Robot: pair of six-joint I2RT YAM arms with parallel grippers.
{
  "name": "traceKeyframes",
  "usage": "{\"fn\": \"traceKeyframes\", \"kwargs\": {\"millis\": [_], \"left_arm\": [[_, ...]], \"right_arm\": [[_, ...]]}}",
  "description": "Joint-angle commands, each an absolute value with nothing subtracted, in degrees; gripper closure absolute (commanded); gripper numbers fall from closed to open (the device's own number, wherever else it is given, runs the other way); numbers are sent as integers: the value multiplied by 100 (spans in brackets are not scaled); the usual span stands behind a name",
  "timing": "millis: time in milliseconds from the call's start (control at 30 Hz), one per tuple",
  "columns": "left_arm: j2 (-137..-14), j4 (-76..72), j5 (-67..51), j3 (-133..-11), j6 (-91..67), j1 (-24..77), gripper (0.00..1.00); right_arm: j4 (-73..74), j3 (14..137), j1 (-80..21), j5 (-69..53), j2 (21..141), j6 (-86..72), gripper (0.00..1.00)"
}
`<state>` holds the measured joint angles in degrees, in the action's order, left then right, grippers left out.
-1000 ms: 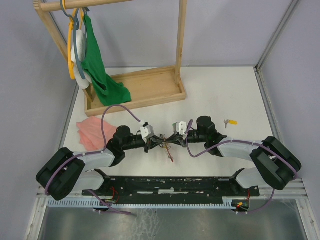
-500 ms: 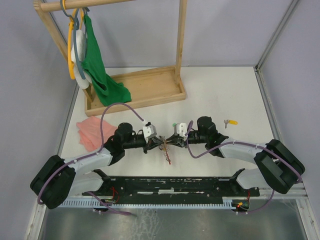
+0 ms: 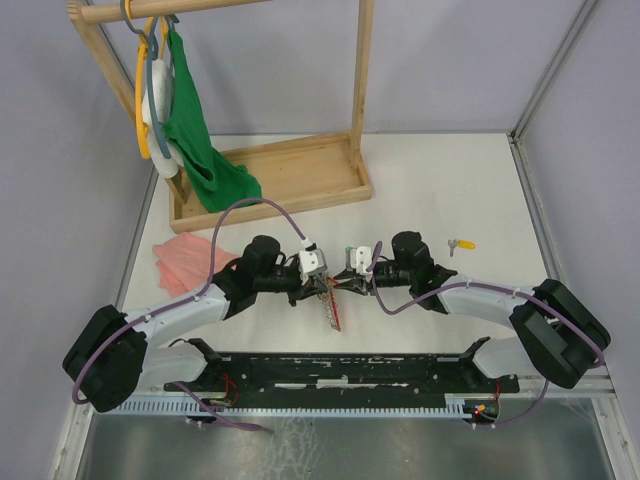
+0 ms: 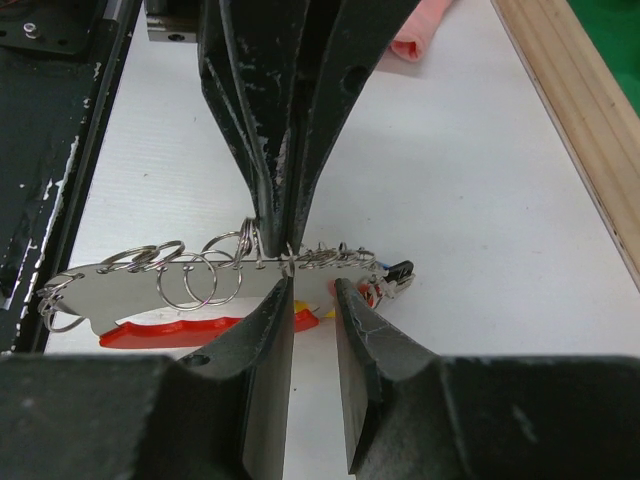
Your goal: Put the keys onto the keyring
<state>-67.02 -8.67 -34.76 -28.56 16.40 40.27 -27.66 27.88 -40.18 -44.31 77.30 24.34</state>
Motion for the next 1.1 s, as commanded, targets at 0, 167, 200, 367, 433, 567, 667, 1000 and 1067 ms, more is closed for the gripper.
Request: {"fn": "traceKeyframes", "kwargs": {"millis": [0, 167, 200, 367, 433, 567, 667, 1000, 1067], "left_arm": [[-6650, -914, -3580, -3118, 1925, 4081, 97], [-6662, -914, -3604, -3146, 1952, 4099, 97], [-6670, -914, -3605, -3154, 1963, 4106, 97], [-6679, -914, -3606, -3172, 1956, 4117, 97], [-6683, -914, -3602, -3165, 1956, 4113, 97], [-6681, -914, -3629, -3171, 1966, 4130, 97], [-6696, -914, -3622, -3173, 1967, 4131, 97], [-6723, -923, -3569, -3171, 1969, 4135, 97], [-6725, -923, -3553, -3162, 1982, 4132, 97]], "right_arm": [[-2856, 3105, -4057, -4474, 7761, 2519, 70], [-2868, 3180, -4089, -4646, 7910, 2487, 69], [-2861, 3187, -4092, -4675, 7924, 2486, 69], [-2644, 3246, -4105, -4818, 8005, 2564, 69], [-2558, 3264, -4108, -4843, 8040, 2609, 68], [-2549, 3312, -4117, -4858, 8119, 2611, 69], [-2497, 3358, -4128, -4956, 8179, 2613, 69], [-2150, 3428, -4145, -5101, 8137, 2743, 69], [-2082, 3435, -4142, -5138, 8127, 2768, 69]]}}
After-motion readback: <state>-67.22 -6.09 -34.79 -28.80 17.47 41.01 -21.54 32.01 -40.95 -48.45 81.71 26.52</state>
